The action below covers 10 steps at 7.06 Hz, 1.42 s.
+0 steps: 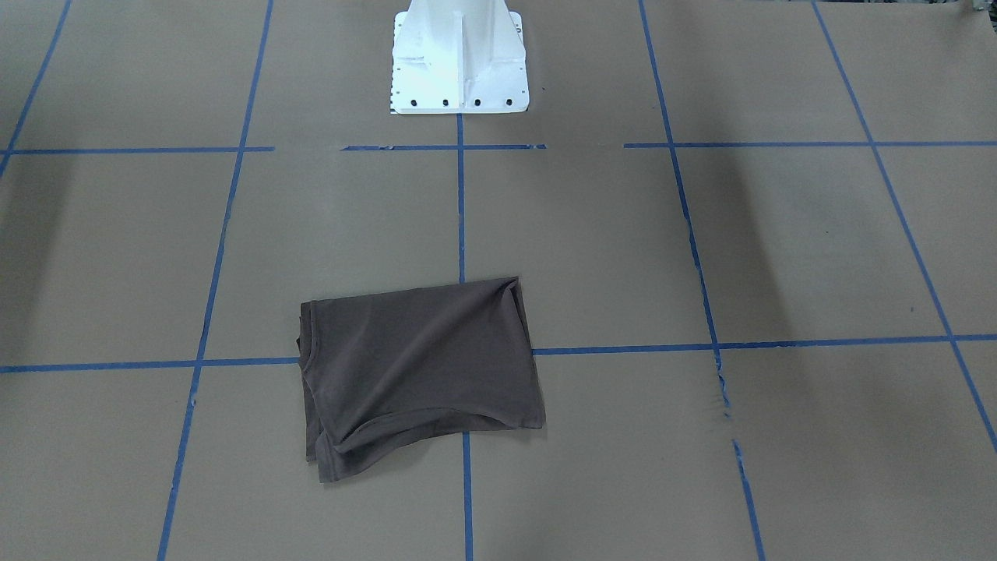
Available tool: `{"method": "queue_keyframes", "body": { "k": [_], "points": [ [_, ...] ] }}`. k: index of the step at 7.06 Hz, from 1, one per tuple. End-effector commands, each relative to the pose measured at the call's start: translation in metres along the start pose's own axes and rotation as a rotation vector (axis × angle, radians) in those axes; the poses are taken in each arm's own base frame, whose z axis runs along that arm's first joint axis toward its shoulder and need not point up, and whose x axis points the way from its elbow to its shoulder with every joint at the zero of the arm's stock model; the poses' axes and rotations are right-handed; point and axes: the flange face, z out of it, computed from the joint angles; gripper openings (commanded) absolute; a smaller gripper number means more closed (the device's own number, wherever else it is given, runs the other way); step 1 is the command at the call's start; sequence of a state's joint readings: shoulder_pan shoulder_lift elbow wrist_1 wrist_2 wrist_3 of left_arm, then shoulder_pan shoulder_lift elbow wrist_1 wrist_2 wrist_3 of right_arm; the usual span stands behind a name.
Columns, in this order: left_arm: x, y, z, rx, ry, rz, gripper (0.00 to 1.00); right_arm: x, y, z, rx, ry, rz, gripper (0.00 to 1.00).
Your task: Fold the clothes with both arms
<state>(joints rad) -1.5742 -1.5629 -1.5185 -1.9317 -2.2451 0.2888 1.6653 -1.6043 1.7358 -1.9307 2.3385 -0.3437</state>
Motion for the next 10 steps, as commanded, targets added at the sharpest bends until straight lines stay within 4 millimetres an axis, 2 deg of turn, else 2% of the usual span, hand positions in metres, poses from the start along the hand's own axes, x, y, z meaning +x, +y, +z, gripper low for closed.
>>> {"method": "queue_keyframes", "body": {
  "k": [1,2,3,5,6,7,8,10],
  "points": [
    [0.011,-0.01,-0.017,-0.076,0.012,-0.106,1.0,0.027,0.017,0.038,-0.039,-0.08,0.069,1.0],
    [0.022,-0.014,-0.03,-0.114,0.029,-0.14,1.0,0.044,0.012,0.053,0.004,-0.068,0.072,1.0],
    [0.023,-0.013,-0.031,-0.126,0.035,-0.151,1.0,0.048,0.006,0.055,0.072,-0.046,0.121,1.0],
    [0.022,-0.011,-0.028,-0.13,0.035,-0.154,1.0,0.04,-0.002,0.05,0.133,-0.032,0.144,1.0],
    [0.022,-0.011,-0.028,-0.129,0.034,-0.153,1.0,0.006,-0.022,0.051,0.144,-0.036,0.154,1.0],
    [0.022,-0.012,-0.029,-0.126,0.034,-0.151,1.0,-0.039,-0.038,0.049,0.168,-0.053,0.211,1.0],
    [0.022,-0.012,-0.03,-0.126,0.034,-0.151,1.0,-0.054,-0.039,0.045,0.191,-0.074,0.236,1.0],
    [0.023,-0.013,-0.031,-0.124,0.033,-0.15,1.0,-0.055,-0.032,0.045,0.186,-0.101,0.235,1.0]
  ]
}}
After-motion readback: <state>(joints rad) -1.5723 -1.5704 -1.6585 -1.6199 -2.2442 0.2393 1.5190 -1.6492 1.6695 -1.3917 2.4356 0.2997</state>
